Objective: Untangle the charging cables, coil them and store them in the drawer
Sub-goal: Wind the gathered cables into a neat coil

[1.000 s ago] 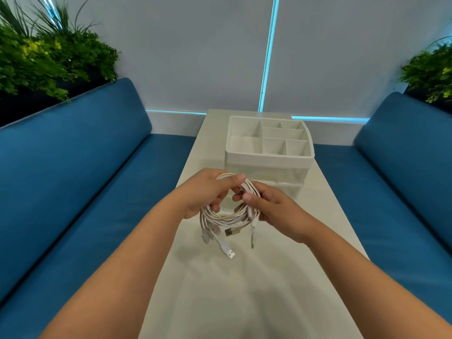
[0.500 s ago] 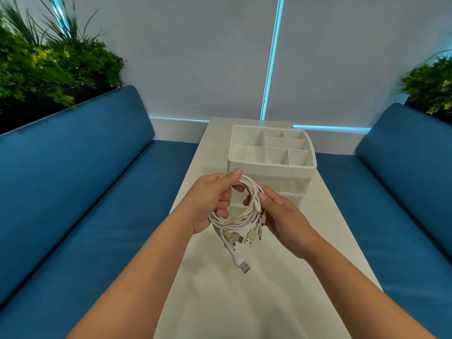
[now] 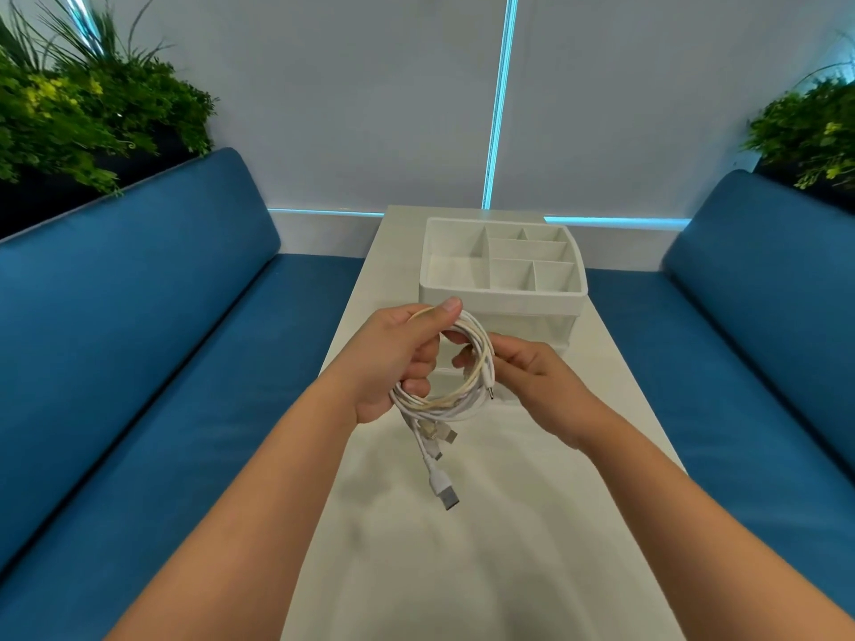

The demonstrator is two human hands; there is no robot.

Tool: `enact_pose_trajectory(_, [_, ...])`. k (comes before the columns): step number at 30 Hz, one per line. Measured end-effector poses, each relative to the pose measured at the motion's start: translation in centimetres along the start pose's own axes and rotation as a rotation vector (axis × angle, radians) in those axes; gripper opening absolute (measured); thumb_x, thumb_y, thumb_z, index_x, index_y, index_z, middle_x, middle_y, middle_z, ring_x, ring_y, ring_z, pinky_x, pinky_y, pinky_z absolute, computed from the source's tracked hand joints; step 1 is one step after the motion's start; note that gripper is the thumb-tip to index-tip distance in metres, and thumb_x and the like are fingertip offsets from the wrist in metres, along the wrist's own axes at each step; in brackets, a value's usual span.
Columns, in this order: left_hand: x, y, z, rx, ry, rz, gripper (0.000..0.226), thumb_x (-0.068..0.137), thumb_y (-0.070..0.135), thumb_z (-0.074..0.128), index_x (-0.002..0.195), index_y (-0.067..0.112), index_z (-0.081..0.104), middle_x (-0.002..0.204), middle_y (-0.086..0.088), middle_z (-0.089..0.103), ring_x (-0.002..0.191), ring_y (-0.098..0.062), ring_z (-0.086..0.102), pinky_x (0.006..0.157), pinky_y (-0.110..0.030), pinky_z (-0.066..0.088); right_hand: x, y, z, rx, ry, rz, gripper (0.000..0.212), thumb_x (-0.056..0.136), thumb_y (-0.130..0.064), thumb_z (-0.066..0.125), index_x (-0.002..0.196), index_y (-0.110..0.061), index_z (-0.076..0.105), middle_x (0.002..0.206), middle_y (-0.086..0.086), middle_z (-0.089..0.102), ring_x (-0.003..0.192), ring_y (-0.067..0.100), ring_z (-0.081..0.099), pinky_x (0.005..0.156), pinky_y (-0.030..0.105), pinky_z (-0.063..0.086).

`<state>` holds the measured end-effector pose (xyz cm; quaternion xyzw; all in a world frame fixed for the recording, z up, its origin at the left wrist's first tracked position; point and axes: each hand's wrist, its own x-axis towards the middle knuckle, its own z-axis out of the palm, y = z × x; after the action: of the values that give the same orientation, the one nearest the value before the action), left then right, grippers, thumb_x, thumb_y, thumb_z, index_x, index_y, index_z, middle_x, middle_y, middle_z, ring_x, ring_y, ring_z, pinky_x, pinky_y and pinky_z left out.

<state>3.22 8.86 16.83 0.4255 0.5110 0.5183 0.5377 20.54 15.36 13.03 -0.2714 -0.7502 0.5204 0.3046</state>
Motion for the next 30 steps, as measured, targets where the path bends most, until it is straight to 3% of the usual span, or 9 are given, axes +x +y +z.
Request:
enact_pose_trajectory(2, [0.1, -0.4, 0.5, -0.041, 0.045, 0.005, 0.029, 0.096, 0.035, 0.061, 0.077, 0.012, 0.061, 0.054, 0.004, 0.025, 0.042, -0.008, 0.019, 0.038, -0.02, 0.021, 0.4, 0.5, 0.5, 0.007, 0.081, -0.005, 0.031, 0.098, -0.008, 0.051, 0.11, -0.031, 0.068, 0.098, -0.014, 0.073, 0.098, 0.001, 0.066, 0.085, 0.015, 0.047])
enact_pose_trajectory(5, [0.4, -1.2, 1.3, -0.069, 0.118, 0.04, 0.034, 0.096, 0.035, 0.061, 0.067, 0.017, 0.061, 0.054, 0.004, 0.027, 0.043, -0.009, 0.02, 0.04, -0.021, 0.022, 0.8, 1.5, 1.3, 0.099, 0.177, 0.027, 0.03, 0.095, -0.003, 0.053, 0.117, -0.015, 0.07, 0.105, 0.002, 0.075, 0.102, 0.019, 0.068, 0.092, 0.03, 0.053])
enact_pose_trajectory(8, [0.5, -1.9, 1.7, -0.072, 0.157, 0.078, 0.039, 0.097, 0.034, 0.06, 0.06, 0.022, 0.065, 0.053, 0.004, 0.028, 0.043, -0.009, 0.022, 0.04, -0.021, 0.023, 1.1, 2.2, 1.9, 0.266, 0.177, 0.114, 0.029, 0.096, -0.005, 0.052, 0.119, -0.007, 0.068, 0.111, 0.013, 0.072, 0.107, 0.03, 0.066, 0.097, 0.038, 0.053])
enact_pose_trajectory(14, [0.5, -2.0, 2.5, -0.06, 0.173, 0.108, 0.027, 0.099, 0.028, 0.057, 0.09, 0.003, 0.061, 0.044, 0.009, 0.052, 0.033, -0.005, 0.045, 0.035, -0.015, 0.034, 0.5, 2.2, 1.8, 0.673, 0.038, 0.299, 0.032, 0.096, 0.0, 0.045, 0.119, -0.005, 0.067, 0.12, 0.021, 0.066, 0.107, 0.03, 0.066, 0.099, 0.039, 0.051])
enact_pose_trajectory(19, [1.4, -2.9, 2.1, 0.105, 0.23, 0.107, 0.03, 0.093, 0.044, 0.063, 0.091, 0.016, 0.072, 0.089, -0.01, 0.075, 0.081, -0.032, 0.07, 0.063, -0.035, 0.054, 0.2, 1.7, 0.5, 1.015, 0.001, 0.379, 0.052, 0.088, -0.027, 0.046, 0.123, 0.007, 0.062, 0.121, 0.025, 0.062, 0.101, 0.032, 0.063, 0.099, 0.04, 0.048])
enact_pose_trajectory(21, [1.7, -3.2, 1.9, 0.144, 0.246, 0.109, 0.029, 0.092, 0.046, 0.063, 0.09, 0.019, 0.071, 0.086, -0.005, 0.075, 0.078, -0.024, 0.069, 0.056, -0.029, 0.051, 0.2, 1.3, 0.3, 0.927, -0.018, 0.372, 0.053, 0.087, -0.028, 0.051, 0.125, 0.009, 0.059, 0.117, 0.025, 0.063, 0.1, 0.03, 0.063, 0.095, 0.036, 0.051])
enact_pose_trajectory(25, [2.2, -3.3, 1.5, 0.374, 0.262, 0.144, 0.034, 0.094, 0.049, 0.059, 0.088, 0.016, 0.068, 0.058, 0.014, 0.065, 0.048, 0.001, 0.057, 0.05, -0.022, 0.046, 0.6, 1.4, 0.7, 0.653, 0.056, 0.393, 0.026, 0.089, 0.001, 0.052, 0.11, 0.008, 0.066, 0.109, 0.02, 0.069, 0.092, 0.022, 0.068, 0.084, 0.027, 0.056])
enact_pose_trajectory(27, [2.5, -3.6, 1.4, 0.521, 0.275, 0.195, 0.038, 0.094, 0.051, 0.057, 0.089, 0.015, 0.068, 0.064, 0.011, 0.066, 0.051, 0.004, 0.059, 0.057, -0.022, 0.048, 0.9, 1.3, 0.9, 0.623, 0.09, 0.453, 0.023, 0.089, 0.002, 0.05, 0.098, 0.001, 0.071, 0.099, 0.015, 0.072, 0.083, 0.019, 0.068, 0.079, 0.026, 0.057])
enact_pose_trajectory(30, [2.8, -3.8, 1.0, 0.666, 0.313, 0.263, 0.039, 0.094, 0.053, 0.055, 0.088, 0.017, 0.067, 0.071, 0.009, 0.069, 0.062, 0.004, 0.063, 0.058, -0.016, 0.047, 1.1, 1.0, 1.1, 0.488, 0.066, 0.546, 0.024, 0.088, -0.008, 0.051, 0.084, -0.014, 0.074, 0.087, 0.008, 0.07, 0.081, 0.018, 0.063, 0.089, 0.041, 0.05])
